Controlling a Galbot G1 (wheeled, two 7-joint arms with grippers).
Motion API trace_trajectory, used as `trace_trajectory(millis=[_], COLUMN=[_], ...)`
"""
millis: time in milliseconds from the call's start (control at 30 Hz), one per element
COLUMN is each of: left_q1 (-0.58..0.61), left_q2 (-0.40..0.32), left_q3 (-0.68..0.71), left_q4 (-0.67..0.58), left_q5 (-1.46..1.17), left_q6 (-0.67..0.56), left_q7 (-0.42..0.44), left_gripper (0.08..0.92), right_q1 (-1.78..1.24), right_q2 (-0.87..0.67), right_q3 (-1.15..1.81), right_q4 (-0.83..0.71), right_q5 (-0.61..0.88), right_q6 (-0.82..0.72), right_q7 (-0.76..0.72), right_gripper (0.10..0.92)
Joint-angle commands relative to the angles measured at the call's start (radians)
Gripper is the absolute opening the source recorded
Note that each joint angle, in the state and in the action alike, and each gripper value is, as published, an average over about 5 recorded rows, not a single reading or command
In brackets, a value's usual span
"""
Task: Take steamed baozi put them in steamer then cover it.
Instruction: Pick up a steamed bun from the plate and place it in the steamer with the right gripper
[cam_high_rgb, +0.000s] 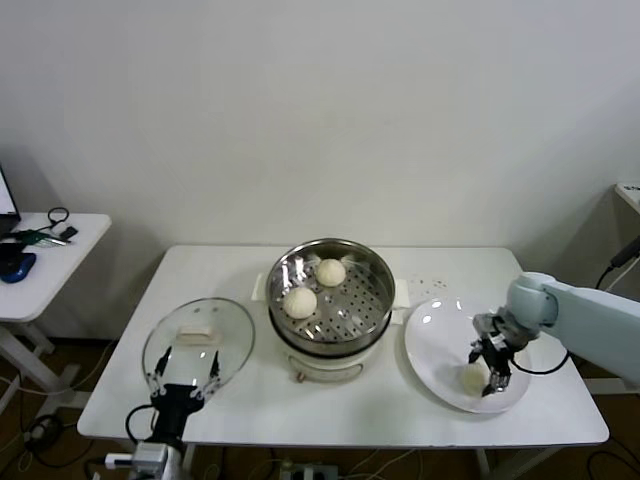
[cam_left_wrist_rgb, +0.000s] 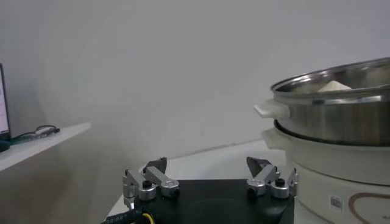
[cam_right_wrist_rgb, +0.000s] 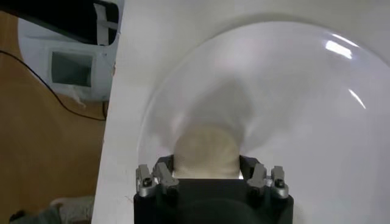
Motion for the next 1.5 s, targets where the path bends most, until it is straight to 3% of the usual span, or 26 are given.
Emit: trace_trajectory(millis=[33, 300, 633, 1200, 1500], left_q1=[0.001, 0.009, 0.015, -0.005, -0.005], left_q2=[0.004, 0.007, 0.011, 0.002, 0.009], left_q3=[0.001, -0.001, 0.000, 0.000, -0.013], left_q4=[-0.004, -0.007, -0.011, -0.028, -0.016], left_q5=[0.000, 0.000, -0.002, -0.027, -0.044], left_q6=[0.000, -0.002, -0.003, -0.001, -0.005], left_q7=[0.000, 0.000, 0.000, 0.001, 0.002], left_gripper=[0.823, 0.823, 0.823, 0.823, 0.823], right_q1=[0.143, 0.529, 0.780, 0.529, 0.419], right_q2=[0.008, 0.066, 0.268, 0.663, 0.752], right_q3=[-0.061, -0.258, -0.339, -0.155, -0.159], right_q4=[0.018, 0.136, 0.191, 0.106, 0.062], right_q5=[-0.037, -0.071, -0.049, -0.247, -0.303], right_q6=[0.129, 0.350, 0.542, 0.613, 0.644], right_q7=[-0.025, -0.080, -0.087, -0.062, -0.058], right_gripper=[0.687, 0.687, 0.687, 0.689, 0.687])
